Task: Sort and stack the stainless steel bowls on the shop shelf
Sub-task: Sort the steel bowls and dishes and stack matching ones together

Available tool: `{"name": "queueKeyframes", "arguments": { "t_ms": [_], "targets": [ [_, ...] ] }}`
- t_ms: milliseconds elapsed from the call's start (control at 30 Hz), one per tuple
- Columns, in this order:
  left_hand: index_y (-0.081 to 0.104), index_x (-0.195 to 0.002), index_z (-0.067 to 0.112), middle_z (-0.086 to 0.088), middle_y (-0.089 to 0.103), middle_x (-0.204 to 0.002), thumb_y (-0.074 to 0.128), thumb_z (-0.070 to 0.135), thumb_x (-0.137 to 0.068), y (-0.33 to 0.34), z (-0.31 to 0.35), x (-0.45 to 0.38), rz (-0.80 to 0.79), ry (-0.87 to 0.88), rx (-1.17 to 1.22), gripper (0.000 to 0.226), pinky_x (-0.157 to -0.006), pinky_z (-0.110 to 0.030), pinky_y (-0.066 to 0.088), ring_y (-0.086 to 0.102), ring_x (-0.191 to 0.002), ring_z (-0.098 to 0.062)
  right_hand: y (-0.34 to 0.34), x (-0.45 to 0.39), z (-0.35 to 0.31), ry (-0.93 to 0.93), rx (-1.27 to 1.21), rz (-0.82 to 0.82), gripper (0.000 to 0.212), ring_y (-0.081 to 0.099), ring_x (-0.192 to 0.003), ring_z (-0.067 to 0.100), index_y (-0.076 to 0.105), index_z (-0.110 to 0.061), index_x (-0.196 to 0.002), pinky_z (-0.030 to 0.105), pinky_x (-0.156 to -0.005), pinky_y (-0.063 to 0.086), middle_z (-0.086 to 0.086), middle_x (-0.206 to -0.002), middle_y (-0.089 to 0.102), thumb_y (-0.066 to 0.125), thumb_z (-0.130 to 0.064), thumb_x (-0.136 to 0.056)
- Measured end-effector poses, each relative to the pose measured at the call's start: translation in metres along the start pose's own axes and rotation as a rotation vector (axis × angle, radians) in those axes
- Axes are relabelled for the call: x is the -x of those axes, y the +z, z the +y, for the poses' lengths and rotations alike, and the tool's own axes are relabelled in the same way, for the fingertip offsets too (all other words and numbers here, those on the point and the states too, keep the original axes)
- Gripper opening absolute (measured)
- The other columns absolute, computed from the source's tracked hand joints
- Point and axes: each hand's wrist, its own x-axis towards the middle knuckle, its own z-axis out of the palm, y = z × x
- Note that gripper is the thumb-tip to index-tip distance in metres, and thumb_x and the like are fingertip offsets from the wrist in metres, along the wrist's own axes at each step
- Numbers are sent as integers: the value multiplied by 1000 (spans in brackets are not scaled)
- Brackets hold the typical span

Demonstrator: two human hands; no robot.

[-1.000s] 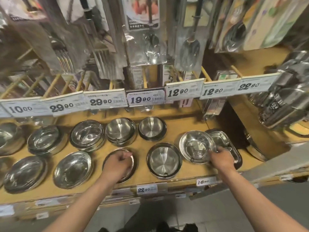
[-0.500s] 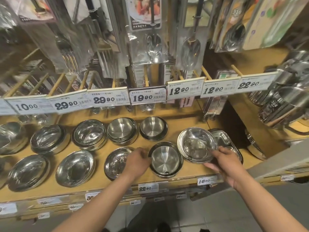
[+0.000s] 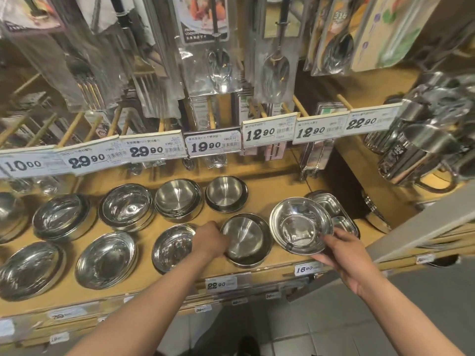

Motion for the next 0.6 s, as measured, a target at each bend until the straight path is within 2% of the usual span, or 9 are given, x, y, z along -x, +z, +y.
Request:
{"name": "queueKeyframes", "arguments": {
  "t_ms": [67,167,233,300,400,467,533,600],
  "targets": [
    [66,-73,15,1,73,-69,67,30,-83,-8,5,1,-72,-30,81,18,-62,-29,55,71,-70,-19,2,3,-1,7,2,1,16,78,-84,21,69,-3,-109,28,-58,64,11,-99,79,56,1,-99],
    [69,-70,14,-5,76,-72,62,16,-80,-20,8,5,-127,-42,180,13,-76,-40,64,76,-70,-22,6,5,-4,27,4,-9,18,78,-83,22,66,-1,-114,30,-61,64,15,-106,76,55,1,-99],
    [66,-74,16,-7,76,-76,59,14,-83,-27,6,8,-118,-35,249,12,-75,-42,64,76,-68,-24,11,7,-8,36,11,-29,20,78,-82,22,64,0,-117,29,-60,64,16,-109,74,55,1,-99],
    [64,-83,19,-8,76,-78,59,11,-89,-38,1,13,-118,-60,373,11,-73,-41,65,76,-66,-23,17,9,-14,41,23,-50,15,78,-77,21,65,-1,-111,27,-56,63,15,-101,73,56,0,-99],
    [64,-109,10,-15,77,-82,57,1,-94,-59,-11,25,-187,-131,636,18,-51,-27,59,75,-64,-23,28,9,-21,48,42,-81,7,76,-64,16,64,-1,-99,26,-54,62,8,-82,65,57,-3,-100],
    [63,-111,8,-15,77,-79,54,0,-97,-75,-23,35,-211,-158,768,18,-41,-21,53,74,-60,-21,39,9,-26,66,48,-128,8,77,-67,20,62,-3,-106,24,-52,61,11,-83,67,56,-5,-101],
    [63,-111,3,-19,77,-85,54,-3,-96,-89,-37,46,-204,-175,873,18,-46,-26,58,76,-69,-26,53,8,-29,83,74,-187,12,77,-67,22,60,-3,-112,24,-50,61,12,-76,71,55,-5,-102],
    [64,-110,-2,-22,76,-89,56,-7,-92,-102,-54,53,-152,-193,921,20,-53,-30,62,75,-76,-30,71,7,-30,87,122,-242,10,75,-61,21,62,0,-106,24,-50,61,13,-69,72,54,-5,-102]
  ]
}}
